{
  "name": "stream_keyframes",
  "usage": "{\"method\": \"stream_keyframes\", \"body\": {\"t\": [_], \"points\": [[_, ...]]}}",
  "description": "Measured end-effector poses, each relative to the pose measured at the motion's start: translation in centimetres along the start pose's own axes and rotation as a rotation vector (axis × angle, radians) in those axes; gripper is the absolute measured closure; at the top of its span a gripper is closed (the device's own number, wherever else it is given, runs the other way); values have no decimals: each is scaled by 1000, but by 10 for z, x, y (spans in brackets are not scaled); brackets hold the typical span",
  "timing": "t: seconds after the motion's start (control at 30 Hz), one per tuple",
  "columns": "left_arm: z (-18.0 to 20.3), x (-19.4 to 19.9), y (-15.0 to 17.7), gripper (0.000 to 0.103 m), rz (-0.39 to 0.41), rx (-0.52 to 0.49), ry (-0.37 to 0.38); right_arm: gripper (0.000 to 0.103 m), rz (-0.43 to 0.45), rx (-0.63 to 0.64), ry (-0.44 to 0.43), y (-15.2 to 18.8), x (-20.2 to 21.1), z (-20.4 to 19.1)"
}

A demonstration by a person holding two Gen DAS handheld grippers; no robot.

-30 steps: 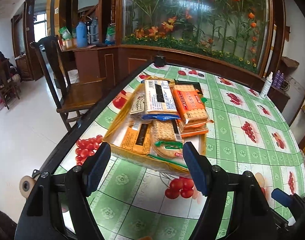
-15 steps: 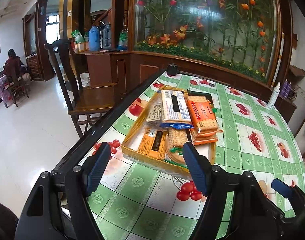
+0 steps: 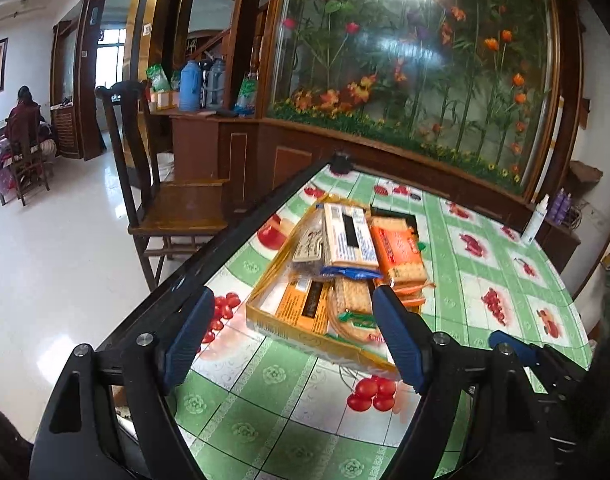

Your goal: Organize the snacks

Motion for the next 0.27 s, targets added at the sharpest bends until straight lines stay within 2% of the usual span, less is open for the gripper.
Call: {"method": "stream_keyframes", "body": {"t": [0.27], "points": [[0,-2,1,22,-11,-19,-26,17,-8,7,5,-4,-10,1]]}}
Point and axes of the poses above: each gripper's, at about its wrist camera, not at the fingertips, and x roughly against the way its jaws point, z to its right, y to its underside, the point moved 8 cm from there along -x, roughly the way its jaws point, and after that the axes turned 1 degree about z, right-handed, at the moved point
